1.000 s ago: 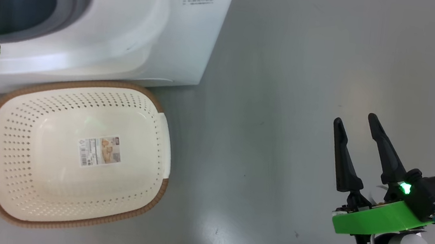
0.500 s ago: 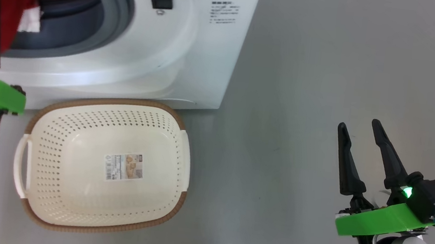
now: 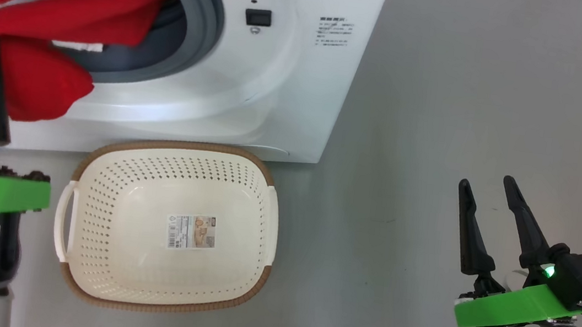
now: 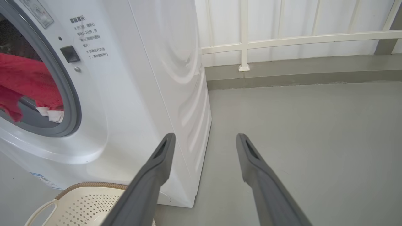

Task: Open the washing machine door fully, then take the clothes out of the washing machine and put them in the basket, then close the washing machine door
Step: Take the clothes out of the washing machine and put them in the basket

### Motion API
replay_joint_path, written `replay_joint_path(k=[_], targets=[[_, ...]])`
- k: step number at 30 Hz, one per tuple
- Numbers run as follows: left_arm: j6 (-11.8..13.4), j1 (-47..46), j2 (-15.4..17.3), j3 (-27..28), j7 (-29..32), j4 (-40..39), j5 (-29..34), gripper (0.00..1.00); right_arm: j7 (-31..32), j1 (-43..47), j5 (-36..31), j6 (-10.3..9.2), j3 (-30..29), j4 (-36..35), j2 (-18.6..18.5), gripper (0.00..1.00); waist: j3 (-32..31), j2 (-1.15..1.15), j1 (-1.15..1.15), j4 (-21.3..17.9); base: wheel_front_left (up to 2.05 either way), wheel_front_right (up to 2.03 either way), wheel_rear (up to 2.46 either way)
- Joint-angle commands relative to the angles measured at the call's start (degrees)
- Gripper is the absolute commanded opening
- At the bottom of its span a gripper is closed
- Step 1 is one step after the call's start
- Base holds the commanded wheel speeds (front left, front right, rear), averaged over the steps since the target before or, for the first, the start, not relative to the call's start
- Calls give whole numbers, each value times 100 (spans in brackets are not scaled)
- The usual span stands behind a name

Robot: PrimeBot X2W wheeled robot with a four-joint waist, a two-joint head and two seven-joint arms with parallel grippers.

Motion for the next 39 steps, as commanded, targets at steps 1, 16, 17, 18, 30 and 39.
replay_joint_path(k=[1, 16, 17, 18, 30, 39], targets=[[6, 147, 107, 280, -28, -358, 7, 0, -37, 59, -53, 37, 118, -112, -20, 100, -21, 0, 0, 49, 0, 0, 0], [6, 896, -451, 631, -28, -2104, 193, 2, -37, 24, -51, 37, 113, -130, -20, 100, 91, 0, 0, 100, 0, 0, 0], [6, 932, -464, 604, -28, -2021, 190, 1, -37, 21, -45, 37, 122, -127, -20, 100, 97, 0, 0, 96, 0, 0, 0], [6, 963, -470, 556, -28, -1917, 198, 0, -37, 16, -38, 37, 135, -125, -20, 100, 107, 0, 0, 91, 0, 0, 0], [6, 954, -329, -56, -28, -360, 196, 5, -37, -64, 45, 37, 276, -142, -20, 100, 354, 0, 0, -33, 0, 0, 0], [6, 352, -77, -612, -28, 1020, 169, 0, -37, -217, 82, 37, 302, -232, -20, 100, 834, 0, 0, -122, 0, 0, 0]])
